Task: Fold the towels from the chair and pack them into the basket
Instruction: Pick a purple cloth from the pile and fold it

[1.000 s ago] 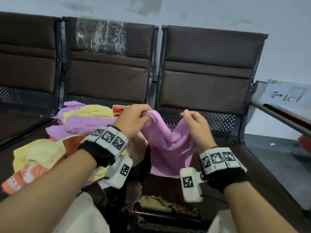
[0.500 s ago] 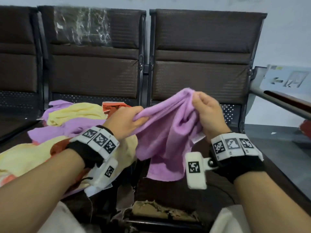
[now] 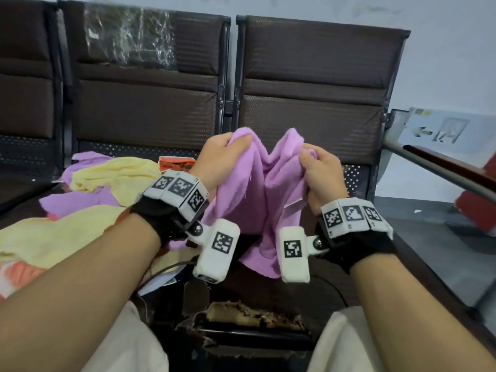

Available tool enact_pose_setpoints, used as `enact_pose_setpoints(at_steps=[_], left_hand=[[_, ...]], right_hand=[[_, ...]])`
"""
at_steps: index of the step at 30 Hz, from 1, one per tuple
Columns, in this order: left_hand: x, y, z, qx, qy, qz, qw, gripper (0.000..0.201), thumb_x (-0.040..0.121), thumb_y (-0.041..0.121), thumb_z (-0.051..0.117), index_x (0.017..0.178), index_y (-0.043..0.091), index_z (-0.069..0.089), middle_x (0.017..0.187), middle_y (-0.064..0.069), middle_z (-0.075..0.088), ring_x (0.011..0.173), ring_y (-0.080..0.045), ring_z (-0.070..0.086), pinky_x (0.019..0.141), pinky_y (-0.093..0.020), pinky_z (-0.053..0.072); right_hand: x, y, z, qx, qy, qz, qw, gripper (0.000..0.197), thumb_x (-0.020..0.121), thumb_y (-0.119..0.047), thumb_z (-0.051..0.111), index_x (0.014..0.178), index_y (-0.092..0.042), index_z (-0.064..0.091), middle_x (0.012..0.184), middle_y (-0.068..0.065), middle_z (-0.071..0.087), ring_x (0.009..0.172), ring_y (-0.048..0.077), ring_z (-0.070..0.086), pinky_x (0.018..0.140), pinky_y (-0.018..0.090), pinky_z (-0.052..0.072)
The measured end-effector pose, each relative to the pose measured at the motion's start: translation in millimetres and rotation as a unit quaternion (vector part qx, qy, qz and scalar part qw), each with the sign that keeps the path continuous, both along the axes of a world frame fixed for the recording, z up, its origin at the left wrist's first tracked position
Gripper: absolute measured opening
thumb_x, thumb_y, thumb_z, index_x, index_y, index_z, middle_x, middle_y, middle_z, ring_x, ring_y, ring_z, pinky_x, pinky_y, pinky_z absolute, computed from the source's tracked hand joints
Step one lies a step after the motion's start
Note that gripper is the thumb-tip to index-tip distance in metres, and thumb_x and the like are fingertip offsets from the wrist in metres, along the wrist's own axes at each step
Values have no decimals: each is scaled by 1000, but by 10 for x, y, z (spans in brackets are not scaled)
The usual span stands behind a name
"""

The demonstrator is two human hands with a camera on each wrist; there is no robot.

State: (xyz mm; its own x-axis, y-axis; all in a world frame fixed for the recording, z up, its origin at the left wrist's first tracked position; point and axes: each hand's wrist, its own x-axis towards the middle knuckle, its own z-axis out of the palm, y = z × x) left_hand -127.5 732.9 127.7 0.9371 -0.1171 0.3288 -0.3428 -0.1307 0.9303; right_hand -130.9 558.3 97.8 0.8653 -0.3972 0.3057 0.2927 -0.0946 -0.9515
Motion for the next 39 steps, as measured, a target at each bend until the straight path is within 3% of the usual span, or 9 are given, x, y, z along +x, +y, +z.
enact_pose_setpoints(at_steps=[3,7,10,15,20,27,31,36,39], left_hand=[[57,-19,-121,-44,104,2,994,17,91,11,51,90,0,64,87,-16,60,85,-20,55,85,-38,47],[97,-29,-287,48,116,-68,990,13,88,5,53,87,-2,64,84,-14,58,84,-19,50,80,-33,41],[94,29,-327,125,90,-132,979,18,88,7,59,97,-7,66,88,-12,60,85,-17,51,81,-32,41],[86,143,-320,120,77,-185,972,21,86,9,64,104,-2,68,106,-21,68,99,-27,63,94,-42,47],[140,243,-386,165,66,-169,969,6,81,13,71,83,8,68,76,-4,65,73,-13,57,68,-26,46],[214,445,-449,369,66,-100,922,44,79,49,67,55,18,49,59,1,48,52,-10,42,54,-25,37],[99,338,-341,172,138,-67,973,61,79,59,60,81,-2,64,76,-9,62,73,-17,56,73,-34,44],[16,204,-135,-75,283,-122,948,43,87,27,46,111,-7,59,99,-22,54,93,-30,54,98,-44,42],[26,154,-106,-136,244,-127,952,23,89,13,48,103,-2,60,89,-19,53,80,-27,52,78,-37,47]], right_hand=[[-12,-40,-145,-52,68,14,996,31,88,3,48,69,-10,69,75,12,66,73,18,56,73,38,50],[-31,-86,-290,-307,107,32,945,28,93,-6,51,117,-8,65,118,10,66,102,22,61,102,41,44],[-105,-26,-292,-280,85,147,945,41,94,-3,48,132,-21,53,104,9,69,84,21,62,94,43,50],[-137,44,-270,-318,113,210,918,13,93,-8,56,95,-8,69,87,9,70,80,18,63,81,36,50],[4,-101,-200,-165,44,21,985,22,88,-2,54,79,-13,71,76,5,67,75,15,58,76,37,49],[-12,-338,-205,34,94,-96,990,29,81,2,52,71,-17,71,77,4,69,83,22,64,88,43,53],[-69,-189,-191,12,126,-27,992,30,78,8,55,101,-5,71,78,9,71,69,20,63,67,33,55],[-177,24,-33,12,57,42,997,24,80,6,63,72,-15,72,71,1,68,66,11,60,62,21,49],[-207,70,5,51,46,80,994,25,83,7,60,74,-13,73,70,2,69,64,10,61,58,19,50]])
